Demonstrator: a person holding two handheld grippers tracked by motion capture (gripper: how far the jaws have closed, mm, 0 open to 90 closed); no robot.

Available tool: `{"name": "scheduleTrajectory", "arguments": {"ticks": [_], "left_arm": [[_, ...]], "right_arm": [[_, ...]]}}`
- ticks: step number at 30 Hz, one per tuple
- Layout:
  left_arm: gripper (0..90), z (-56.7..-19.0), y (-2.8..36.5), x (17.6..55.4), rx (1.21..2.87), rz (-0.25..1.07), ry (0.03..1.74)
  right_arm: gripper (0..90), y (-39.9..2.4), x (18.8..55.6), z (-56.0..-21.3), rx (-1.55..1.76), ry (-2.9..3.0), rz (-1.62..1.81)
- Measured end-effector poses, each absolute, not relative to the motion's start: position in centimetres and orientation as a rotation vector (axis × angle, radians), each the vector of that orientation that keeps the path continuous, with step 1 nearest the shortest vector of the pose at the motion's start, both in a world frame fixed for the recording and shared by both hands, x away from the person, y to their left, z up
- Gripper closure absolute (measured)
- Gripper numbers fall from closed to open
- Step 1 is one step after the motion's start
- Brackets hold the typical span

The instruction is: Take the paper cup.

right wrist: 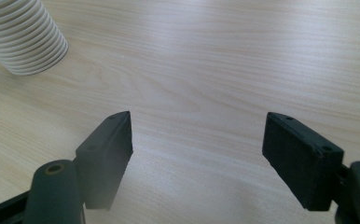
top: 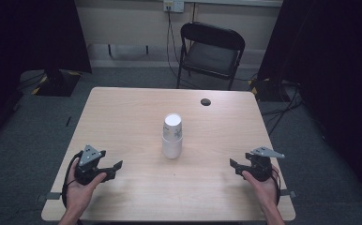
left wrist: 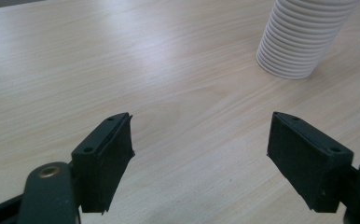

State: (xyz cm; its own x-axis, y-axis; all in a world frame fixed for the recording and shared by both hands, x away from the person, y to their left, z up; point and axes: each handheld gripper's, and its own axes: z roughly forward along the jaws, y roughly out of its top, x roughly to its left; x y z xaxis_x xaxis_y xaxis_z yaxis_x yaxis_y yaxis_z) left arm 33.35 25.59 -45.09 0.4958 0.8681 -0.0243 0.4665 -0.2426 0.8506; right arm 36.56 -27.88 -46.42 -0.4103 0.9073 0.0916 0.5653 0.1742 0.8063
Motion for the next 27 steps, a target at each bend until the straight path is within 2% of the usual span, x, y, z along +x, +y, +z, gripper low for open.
{"name": "scheduleTrajectory", "arguments": {"ticks": [15, 27], "left_arm": [[21.6, -45.0, 25.3, 33.5, 1.875, 0.591, 1.099], [19.6, -44.9, 25.4, 33.4, 1.868, 0.593, 1.114]], "right_arm": [[23.0, -27.1, 36.4, -45.8, 1.351, 2.073, 1.172], [23.4, -23.9, 37.1, -43.6, 1.244, 2.091, 1.261]]}}
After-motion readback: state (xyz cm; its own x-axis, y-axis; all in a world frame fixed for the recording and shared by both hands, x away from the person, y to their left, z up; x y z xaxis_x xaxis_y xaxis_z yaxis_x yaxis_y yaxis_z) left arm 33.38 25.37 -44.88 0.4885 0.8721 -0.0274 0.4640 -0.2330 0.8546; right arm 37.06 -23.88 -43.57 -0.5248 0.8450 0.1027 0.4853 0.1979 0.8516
